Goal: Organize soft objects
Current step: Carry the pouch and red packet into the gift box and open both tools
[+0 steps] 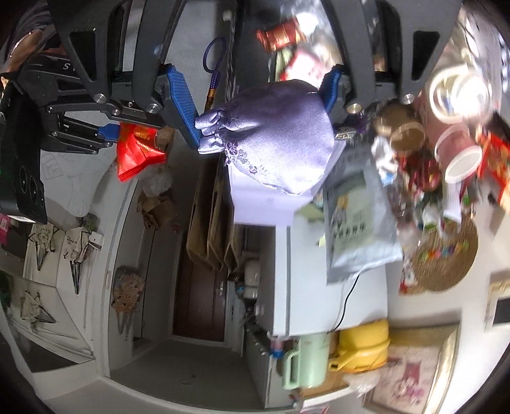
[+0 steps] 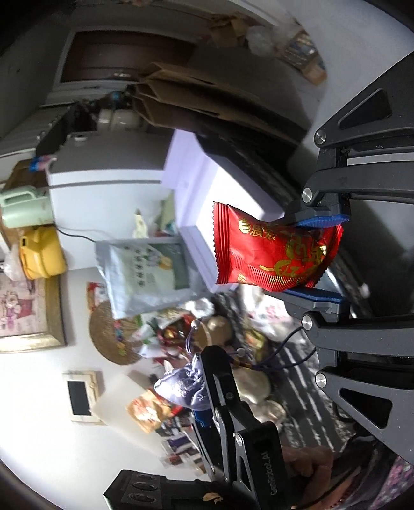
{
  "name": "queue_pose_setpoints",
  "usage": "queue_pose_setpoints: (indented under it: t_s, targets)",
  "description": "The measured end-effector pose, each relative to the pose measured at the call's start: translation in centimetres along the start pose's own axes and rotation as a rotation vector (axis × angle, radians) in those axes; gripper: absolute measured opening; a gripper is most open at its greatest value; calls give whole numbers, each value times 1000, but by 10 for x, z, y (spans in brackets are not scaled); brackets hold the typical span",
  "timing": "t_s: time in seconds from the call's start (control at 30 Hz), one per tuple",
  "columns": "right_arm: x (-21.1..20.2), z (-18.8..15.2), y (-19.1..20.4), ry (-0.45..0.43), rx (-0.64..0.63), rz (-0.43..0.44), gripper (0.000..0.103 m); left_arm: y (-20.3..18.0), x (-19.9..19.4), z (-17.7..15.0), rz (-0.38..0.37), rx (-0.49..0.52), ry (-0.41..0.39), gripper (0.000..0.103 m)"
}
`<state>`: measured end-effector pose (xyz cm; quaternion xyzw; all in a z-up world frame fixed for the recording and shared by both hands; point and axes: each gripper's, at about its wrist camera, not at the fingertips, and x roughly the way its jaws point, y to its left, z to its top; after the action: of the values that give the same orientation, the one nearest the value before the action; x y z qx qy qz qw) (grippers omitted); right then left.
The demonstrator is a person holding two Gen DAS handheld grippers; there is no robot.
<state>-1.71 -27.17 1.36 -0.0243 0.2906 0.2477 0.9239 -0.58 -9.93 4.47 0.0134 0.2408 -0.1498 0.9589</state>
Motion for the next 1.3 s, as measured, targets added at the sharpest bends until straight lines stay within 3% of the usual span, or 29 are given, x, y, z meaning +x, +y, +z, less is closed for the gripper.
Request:
queue_pose_setpoints:
  t_s: [0.3, 0.6, 0.93, 1.3]
  targets:
    - [17, 60, -33, -85, -11, -31, 31, 14, 42, 57, -23, 25, -43, 65]
    - [62, 111, -62, -103, -33, -79, 31, 31, 107, 98, -28, 27, -22, 65]
    - [133, 134, -85, -16, -53, -88, 31, 52, 193, 105, -18, 11, 76, 65]
    - [210, 129, -112, 93, -44, -107, 31, 76, 274, 90, 27, -4, 202, 65]
